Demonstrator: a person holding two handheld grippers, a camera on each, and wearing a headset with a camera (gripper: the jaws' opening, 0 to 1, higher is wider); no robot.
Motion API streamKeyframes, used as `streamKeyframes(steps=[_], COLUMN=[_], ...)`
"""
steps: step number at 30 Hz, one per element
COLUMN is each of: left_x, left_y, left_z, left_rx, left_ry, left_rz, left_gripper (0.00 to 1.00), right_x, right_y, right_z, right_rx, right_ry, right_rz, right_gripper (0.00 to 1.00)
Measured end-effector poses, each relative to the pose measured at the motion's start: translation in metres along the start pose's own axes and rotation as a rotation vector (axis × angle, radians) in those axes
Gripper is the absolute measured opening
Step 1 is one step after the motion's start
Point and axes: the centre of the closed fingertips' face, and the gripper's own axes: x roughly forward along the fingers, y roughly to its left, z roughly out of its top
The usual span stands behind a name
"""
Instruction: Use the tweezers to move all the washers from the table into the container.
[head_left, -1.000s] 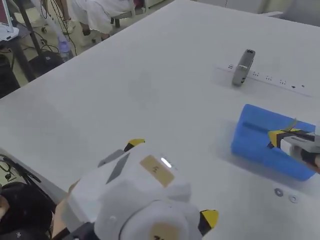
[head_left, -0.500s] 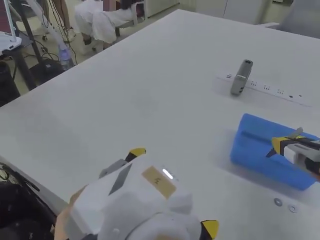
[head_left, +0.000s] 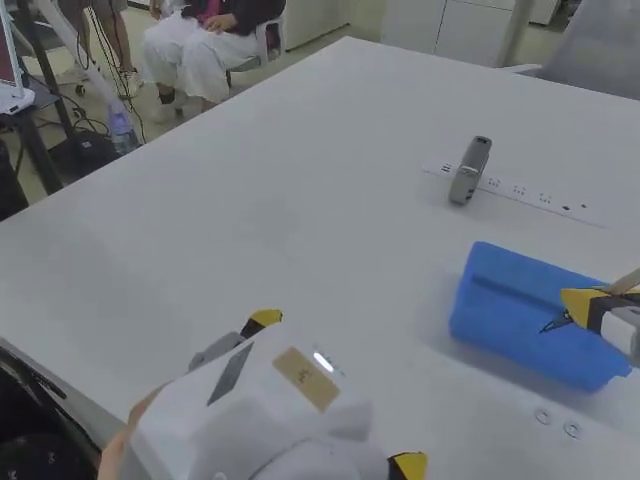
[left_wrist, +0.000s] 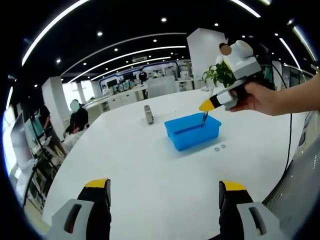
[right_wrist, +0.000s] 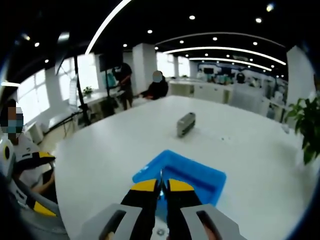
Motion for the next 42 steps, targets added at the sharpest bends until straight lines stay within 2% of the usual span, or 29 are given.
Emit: streamKeyframes(steps=[7,14,19,25,32,42], left_x=[0.000,0.000,0.000,0.000,0.000,0.000], left_y=[0.000,0.000,0.000,0.000,0.001,0.001], left_z=[0.000,0.000,-0.001,-0.001,-0.001,-0.001], left_rx=[0.003,-0.001,0.000,0.001,0.001,0.002], left_ry=[0.003,0.002,0.006,0.007,0.009,0.008], left_rz=[0.001,-0.002,0.000,-0.001,0.002,0.001], left_gripper=[0.91,0.92,0.92,0.91,0.91,0.91], right_x=[-0.012,-0.006,-0.002,0.001,0.004,0.004], right_y=[0.004,0.006,0.003,-0.002,0.000,0.001], right_z=[-0.021,-0.057,-0.069,-0.070,-0.076,-0.074], right_rx=[0.011,0.018,-0.003,-0.010,-0.023,-0.033], right_ry=[0.030,0.106,0.138,0.142,0.157,0.154], right_rz=[0.000,-0.004,-0.011,-0.019,-0.018,-0.020], right_gripper=[0.03,0.03,0.03,0.03,0.03,0.02])
